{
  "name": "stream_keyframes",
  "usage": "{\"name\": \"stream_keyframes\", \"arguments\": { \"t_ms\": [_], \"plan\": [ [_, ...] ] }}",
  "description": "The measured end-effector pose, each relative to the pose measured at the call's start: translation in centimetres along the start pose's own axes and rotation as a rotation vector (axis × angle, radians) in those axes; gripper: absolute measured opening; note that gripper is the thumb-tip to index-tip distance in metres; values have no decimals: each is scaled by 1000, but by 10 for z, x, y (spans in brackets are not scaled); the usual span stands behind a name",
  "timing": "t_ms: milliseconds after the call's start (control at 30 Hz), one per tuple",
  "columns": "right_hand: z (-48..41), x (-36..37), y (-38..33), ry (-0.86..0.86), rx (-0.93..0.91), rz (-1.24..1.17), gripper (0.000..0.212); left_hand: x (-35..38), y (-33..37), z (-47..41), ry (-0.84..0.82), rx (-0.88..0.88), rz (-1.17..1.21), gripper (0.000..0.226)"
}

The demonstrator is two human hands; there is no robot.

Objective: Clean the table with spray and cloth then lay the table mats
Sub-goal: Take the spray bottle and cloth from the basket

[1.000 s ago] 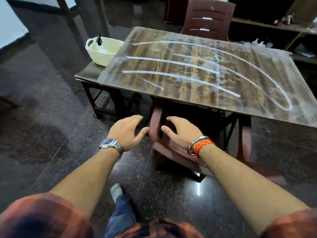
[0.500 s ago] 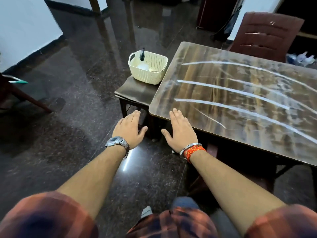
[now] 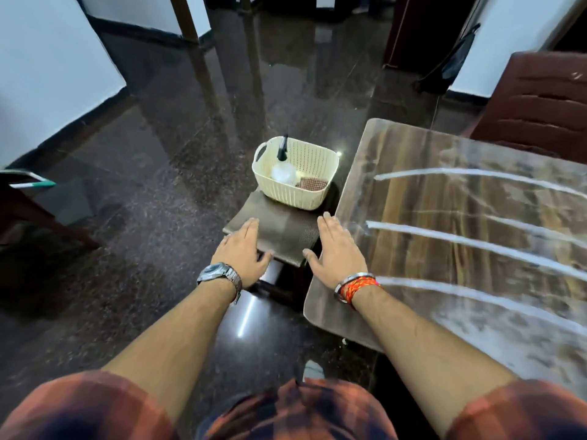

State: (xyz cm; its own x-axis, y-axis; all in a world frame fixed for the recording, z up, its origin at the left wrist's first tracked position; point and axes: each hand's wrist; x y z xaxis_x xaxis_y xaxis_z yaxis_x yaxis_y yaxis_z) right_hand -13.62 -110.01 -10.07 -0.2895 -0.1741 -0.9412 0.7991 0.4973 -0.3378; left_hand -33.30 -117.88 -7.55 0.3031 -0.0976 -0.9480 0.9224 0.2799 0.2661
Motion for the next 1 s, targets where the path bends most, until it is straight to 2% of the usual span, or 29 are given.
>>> {"name": "stream_keyframes", "arguments": {
  "t_ms": [133, 300, 433, 633, 900, 1000],
  "plan": [
    [-62, 4, 1, -8, 36, -5, 75, -7, -6, -61, -29, -23, 83, 82],
    [-131, 29, 6, -6, 130, -39, 73, -3, -23, -156, -122, 40, 118, 86],
    [-184, 50, 9, -4, 303, -116, 70, -2, -48, -232, -180, 114, 142, 85],
    [-257, 73, 8, -33, 560, -231, 63, -17, -81, -329, -235, 137, 216, 85],
    [-348, 103, 47, -28, 707, -307, 47, 1, -83, -414, -317, 177, 198, 93],
    [-378, 121, 68, -134, 903, -358, 51, 12, -84, -434, -326, 147, 190, 96]
  ]
}}
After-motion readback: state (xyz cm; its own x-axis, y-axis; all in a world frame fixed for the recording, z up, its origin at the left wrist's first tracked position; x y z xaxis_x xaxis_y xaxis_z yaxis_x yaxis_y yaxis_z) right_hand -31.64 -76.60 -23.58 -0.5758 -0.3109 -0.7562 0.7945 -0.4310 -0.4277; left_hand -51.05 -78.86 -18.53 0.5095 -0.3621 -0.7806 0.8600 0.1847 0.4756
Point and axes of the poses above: each hand's wrist, its own z-axis away from the middle knuckle, its own x-axis out of the palm, y = z × x, and after that the axes turned 2 degrees about x, right-handed
